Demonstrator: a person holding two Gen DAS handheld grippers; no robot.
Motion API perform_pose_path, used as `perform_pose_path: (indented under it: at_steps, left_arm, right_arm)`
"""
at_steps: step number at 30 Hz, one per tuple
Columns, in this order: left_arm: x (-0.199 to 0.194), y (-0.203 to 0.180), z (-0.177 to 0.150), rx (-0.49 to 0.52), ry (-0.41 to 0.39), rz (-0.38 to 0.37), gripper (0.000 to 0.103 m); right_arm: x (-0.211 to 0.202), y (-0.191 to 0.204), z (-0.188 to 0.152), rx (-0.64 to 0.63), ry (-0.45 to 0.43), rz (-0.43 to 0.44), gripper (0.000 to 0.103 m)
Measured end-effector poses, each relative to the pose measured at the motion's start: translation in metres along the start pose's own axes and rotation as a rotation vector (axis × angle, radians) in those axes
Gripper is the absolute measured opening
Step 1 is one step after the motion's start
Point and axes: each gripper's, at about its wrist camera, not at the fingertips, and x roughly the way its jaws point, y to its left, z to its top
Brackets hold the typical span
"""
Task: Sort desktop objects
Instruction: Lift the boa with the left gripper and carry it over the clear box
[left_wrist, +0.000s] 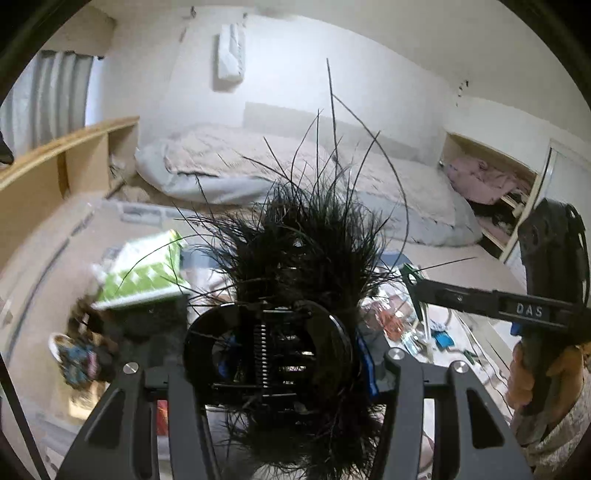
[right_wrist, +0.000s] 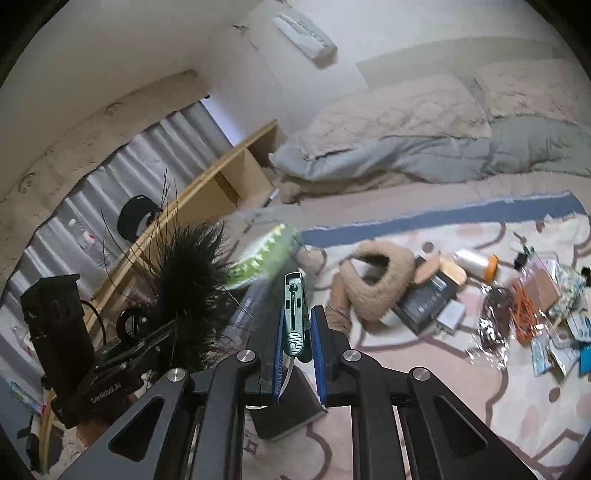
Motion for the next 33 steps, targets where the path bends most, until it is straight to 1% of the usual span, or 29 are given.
perform_pose_path:
  at_steps: [5,11,16,21,26,30,33]
  left_arm:
    - [-0.012,0.013,0.016,0.019,-0.04,0.058,0.052]
    - [-0.031,0.037,0.045,0.05,-0.077,0.128,0.052]
    - [-0.035,0.06,0.068,0.075,-0.079,0.18,0.052]
    - [-0.028,0.088,0.083,0.083,-0.056,0.244,0.052]
    - [-0.013,0.125,0.09,0.057,-0.016,0.315,0.052]
    - [0.013,0.152,0.092,0.074,0.054,0.419,0.052]
    - [0.035,0.169,0.091,0.095,0.114,0.482,0.052]
  right_arm:
    - [0.007,0.014,0.008,-0.023,-0.011,0.032,0.015]
    - [0.017,0.031,0.019,-0.033,-0.03,0.082,0.015]
    - [0.032,0.044,0.026,-0.037,-0.028,0.111,0.015]
    - [0.053,0.056,0.029,-0.048,-0.005,0.136,0.015]
    - [0.075,0.067,0.027,-0.056,0.031,0.161,0.015]
    - [0.087,0.075,0.025,-0.069,0.057,0.175,0.015]
    - [0.091,0.08,0.024,-0.084,0.066,0.184,0.015]
